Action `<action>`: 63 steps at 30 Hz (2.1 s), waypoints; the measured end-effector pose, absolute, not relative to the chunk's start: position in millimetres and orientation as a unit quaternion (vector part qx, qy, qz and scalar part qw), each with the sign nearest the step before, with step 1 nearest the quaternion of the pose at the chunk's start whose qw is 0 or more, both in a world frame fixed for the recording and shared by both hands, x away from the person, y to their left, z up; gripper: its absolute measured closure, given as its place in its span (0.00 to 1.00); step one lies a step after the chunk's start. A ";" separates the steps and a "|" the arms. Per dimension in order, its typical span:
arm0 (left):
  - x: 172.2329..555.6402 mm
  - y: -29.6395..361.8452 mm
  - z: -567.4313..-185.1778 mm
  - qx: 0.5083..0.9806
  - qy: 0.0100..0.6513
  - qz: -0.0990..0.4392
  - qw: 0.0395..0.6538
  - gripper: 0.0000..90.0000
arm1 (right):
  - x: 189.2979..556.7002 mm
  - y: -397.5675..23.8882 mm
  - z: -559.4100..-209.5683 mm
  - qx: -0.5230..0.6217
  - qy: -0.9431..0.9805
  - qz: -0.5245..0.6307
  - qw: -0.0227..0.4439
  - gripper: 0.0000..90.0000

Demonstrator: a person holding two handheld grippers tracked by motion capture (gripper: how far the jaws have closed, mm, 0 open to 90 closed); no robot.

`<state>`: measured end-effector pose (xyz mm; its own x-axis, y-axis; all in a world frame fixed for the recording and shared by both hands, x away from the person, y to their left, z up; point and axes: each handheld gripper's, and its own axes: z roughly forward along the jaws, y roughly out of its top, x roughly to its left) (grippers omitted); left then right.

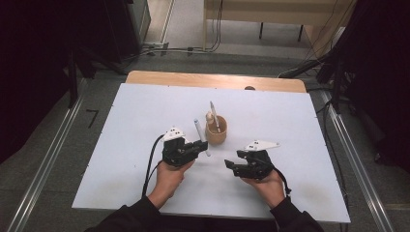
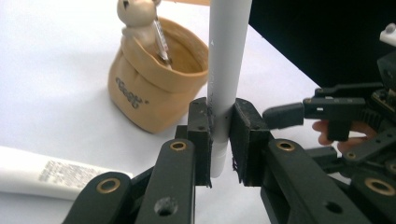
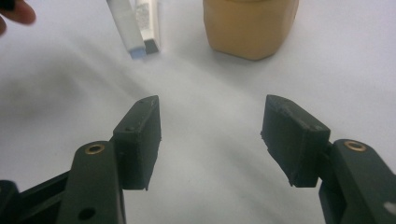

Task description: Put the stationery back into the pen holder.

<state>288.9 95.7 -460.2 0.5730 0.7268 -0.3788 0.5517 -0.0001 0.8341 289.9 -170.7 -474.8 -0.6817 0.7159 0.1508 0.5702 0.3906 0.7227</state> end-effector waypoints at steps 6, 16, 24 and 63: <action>295.0 96.3 -453.3 0.694 0.453 0.104 0.551 0.87 | 291.4 -168.4 -477.0 0.393 0.831 0.383 0.093 0.37; 311.9 91.9 -445.5 0.680 0.452 0.130 0.562 0.87 | 291.6 -168.8 -477.2 0.395 0.829 0.385 0.091 0.37; 326.5 86.6 -438.8 0.670 0.457 0.131 0.570 0.87 | 292.6 -169.4 -477.5 0.397 0.828 0.386 0.088 0.37; 345.4 69.9 -449.0 0.687 0.463 0.175 0.532 0.86 | 292.3 -170.2 -476.5 0.396 0.827 0.390 0.086 0.37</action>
<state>345.4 69.9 -449.0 0.5094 0.8228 -0.2520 0.4498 -0.0049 0.8931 292.3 -170.2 -476.5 -0.6720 0.7213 0.1676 0.5877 0.3817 0.7134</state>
